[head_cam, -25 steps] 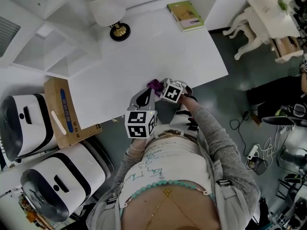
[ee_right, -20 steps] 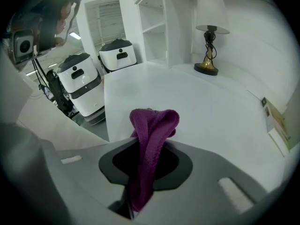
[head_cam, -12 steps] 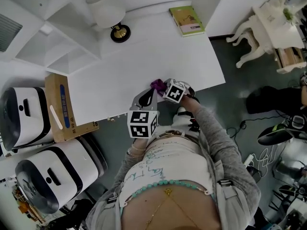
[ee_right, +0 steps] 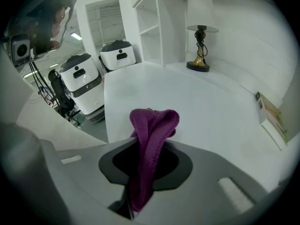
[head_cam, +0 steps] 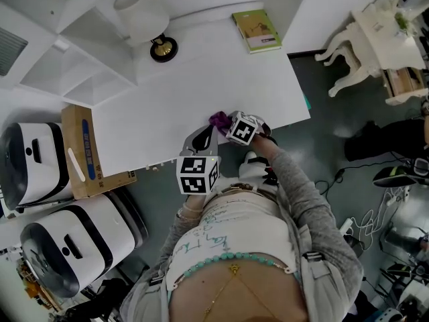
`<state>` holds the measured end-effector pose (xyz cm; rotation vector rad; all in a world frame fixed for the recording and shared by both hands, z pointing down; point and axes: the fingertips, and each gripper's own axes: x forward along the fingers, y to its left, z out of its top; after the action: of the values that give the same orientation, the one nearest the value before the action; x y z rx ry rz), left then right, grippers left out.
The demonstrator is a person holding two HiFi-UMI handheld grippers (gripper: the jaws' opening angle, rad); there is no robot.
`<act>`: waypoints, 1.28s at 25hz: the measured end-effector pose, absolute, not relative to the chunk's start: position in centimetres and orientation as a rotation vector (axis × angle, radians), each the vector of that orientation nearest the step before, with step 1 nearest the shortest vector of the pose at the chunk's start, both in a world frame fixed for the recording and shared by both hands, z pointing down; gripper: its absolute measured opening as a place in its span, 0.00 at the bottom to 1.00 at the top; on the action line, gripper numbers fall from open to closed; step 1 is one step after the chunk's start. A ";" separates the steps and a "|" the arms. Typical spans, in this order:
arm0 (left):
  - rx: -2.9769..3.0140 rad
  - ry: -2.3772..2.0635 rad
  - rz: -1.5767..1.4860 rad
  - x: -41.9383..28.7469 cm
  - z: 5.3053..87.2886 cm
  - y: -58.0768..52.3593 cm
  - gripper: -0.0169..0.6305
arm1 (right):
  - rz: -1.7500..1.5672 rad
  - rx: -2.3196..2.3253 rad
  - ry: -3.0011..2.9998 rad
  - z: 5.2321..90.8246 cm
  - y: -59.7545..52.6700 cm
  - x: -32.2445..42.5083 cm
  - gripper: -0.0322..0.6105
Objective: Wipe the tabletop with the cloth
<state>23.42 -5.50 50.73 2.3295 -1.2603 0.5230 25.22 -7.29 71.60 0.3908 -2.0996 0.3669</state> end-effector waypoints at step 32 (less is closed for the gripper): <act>2.316 -1.275 0.538 29.1 51.1 -5.7 0.03 | 0.412 0.442 -2.102 71.8 -8.2 32.6 0.18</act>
<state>29.12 -5.71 51.08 2.3157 -1.2753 0.5378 32.60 -8.20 71.85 0.4416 -2.1022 0.4122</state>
